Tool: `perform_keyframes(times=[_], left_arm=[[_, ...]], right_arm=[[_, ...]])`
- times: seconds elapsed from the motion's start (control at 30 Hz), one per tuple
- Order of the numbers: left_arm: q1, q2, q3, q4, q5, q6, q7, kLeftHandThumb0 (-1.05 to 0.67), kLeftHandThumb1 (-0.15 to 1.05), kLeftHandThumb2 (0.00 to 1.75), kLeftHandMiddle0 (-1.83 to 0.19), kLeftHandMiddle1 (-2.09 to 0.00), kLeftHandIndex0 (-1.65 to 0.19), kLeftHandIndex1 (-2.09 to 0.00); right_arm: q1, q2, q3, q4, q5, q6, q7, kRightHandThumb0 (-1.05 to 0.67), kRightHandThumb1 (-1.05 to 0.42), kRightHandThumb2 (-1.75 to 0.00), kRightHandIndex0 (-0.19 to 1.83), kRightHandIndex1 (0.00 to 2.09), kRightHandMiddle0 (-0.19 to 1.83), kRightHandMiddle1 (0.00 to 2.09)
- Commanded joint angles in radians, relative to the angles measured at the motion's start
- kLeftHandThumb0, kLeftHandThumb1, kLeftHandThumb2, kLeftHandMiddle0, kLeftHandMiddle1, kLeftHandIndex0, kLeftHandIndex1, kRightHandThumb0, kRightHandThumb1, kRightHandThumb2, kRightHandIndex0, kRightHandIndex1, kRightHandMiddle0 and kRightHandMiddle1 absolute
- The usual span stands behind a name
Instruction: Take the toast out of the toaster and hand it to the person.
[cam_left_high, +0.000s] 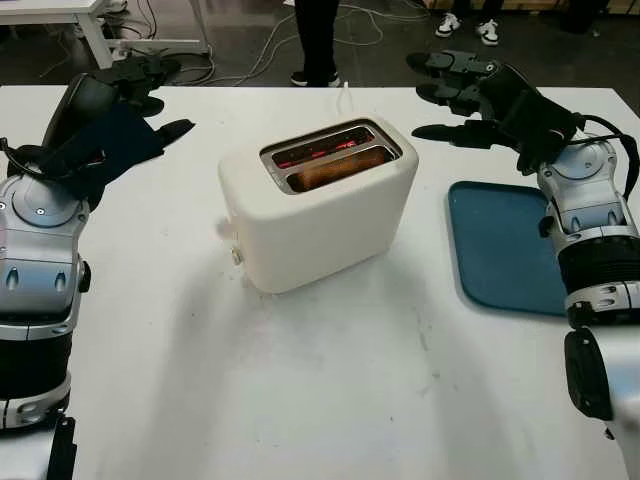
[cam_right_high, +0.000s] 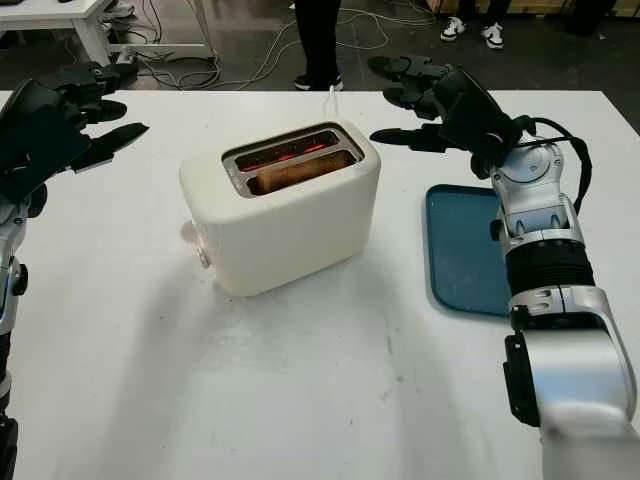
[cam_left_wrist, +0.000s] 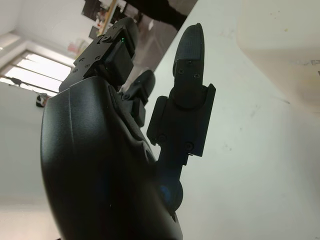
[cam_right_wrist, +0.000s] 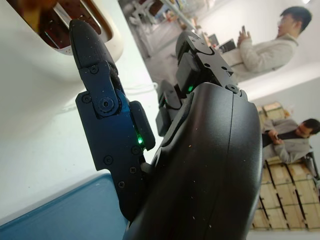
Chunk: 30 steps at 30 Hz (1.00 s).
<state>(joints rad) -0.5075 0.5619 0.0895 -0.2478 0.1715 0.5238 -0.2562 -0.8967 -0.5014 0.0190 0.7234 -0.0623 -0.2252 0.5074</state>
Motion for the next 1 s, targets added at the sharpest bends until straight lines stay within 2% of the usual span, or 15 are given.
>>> perform_keyframes(times=[0.0,0.37,0.63,0.7,0.83,0.97], left_arm=[[0.001,0.000,0.005,-0.004,0.006,0.004,0.006,-0.47,0.92,0.25,-0.29,-0.56,-0.47,0.00],[0.003,0.018,-0.005,0.000,0.023,-0.014,0.002,-0.48,0.92,0.28,-0.30,-0.56,-0.49,-0.01],[0.005,0.009,0.001,-0.001,0.014,-0.004,0.006,-0.48,0.92,0.27,-0.29,-0.54,-0.48,-0.01],[0.007,0.010,0.002,0.002,0.013,-0.011,0.007,-0.49,0.92,0.27,-0.31,-0.55,-0.49,-0.01],[0.007,0.011,0.000,-0.005,0.016,0.001,0.006,-0.47,0.92,0.26,-0.32,-0.55,-0.49,-0.01],[0.008,0.019,-0.005,-0.003,0.021,-0.005,0.002,-0.46,0.92,0.27,-0.32,-0.55,-0.50,-0.01]], right_arm=[[0.006,0.003,-0.003,-0.004,0.001,-0.015,-0.002,-0.70,-0.85,0.00,0.37,0.01,0.37,0.00],[0.003,0.004,-0.004,0.006,0.002,-0.020,-0.002,-0.74,-0.86,0.00,0.37,0.01,0.38,0.00],[0.003,0.016,-0.021,0.009,0.017,-0.043,-0.021,-0.71,-0.84,0.00,0.40,0.02,0.40,0.01],[0.000,0.025,-0.034,0.013,0.030,-0.062,-0.033,-0.66,-0.82,0.00,0.43,0.03,0.42,0.02],[-0.033,0.041,-0.068,0.032,0.064,-0.107,-0.034,-0.55,-0.77,0.00,0.55,0.09,0.53,0.07],[-0.080,0.047,-0.076,0.029,0.059,-0.180,-0.060,-0.45,-0.73,0.00,0.86,0.24,0.76,0.17]])
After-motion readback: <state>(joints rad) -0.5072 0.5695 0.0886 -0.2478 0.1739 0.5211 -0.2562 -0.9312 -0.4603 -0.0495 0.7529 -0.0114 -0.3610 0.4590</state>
